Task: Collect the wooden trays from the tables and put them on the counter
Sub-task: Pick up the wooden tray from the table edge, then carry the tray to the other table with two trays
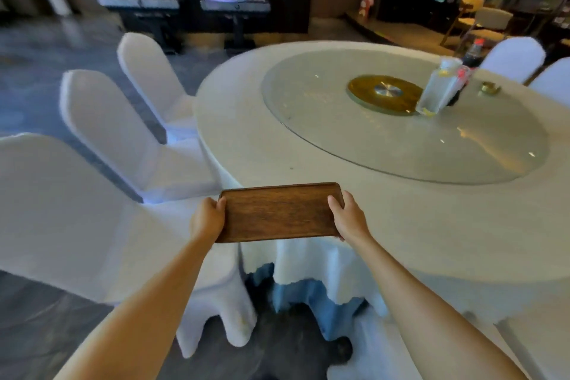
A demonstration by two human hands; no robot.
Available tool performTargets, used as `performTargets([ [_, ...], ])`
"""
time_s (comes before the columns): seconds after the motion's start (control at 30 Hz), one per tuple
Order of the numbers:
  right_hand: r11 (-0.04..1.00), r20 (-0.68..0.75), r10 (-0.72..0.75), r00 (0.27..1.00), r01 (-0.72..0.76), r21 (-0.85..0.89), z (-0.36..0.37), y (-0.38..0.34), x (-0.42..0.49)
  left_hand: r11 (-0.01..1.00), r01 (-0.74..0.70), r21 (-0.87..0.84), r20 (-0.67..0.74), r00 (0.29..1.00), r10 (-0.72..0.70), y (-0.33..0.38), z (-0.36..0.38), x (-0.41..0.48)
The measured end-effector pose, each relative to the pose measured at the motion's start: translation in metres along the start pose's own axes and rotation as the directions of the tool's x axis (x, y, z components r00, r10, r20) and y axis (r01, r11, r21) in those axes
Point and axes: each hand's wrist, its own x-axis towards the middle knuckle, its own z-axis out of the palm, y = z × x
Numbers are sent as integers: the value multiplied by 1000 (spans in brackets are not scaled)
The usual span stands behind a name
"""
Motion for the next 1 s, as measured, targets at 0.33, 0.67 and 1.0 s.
performTargets([
  [0.33,924,130,-375,918,357,140,155,-163,-71,931,49,-361,-332,926,-178,-101,-227,-5],
  [0.67,819,397,-570,719,459,345,444,-314,-209,927,74,-368,-613,730,-302,-304,-516,-27],
  [1.0,816,476,-574,666,417,401,604,-401,-258,925,117,-361,-680,646,-347,-406,-649,5],
])
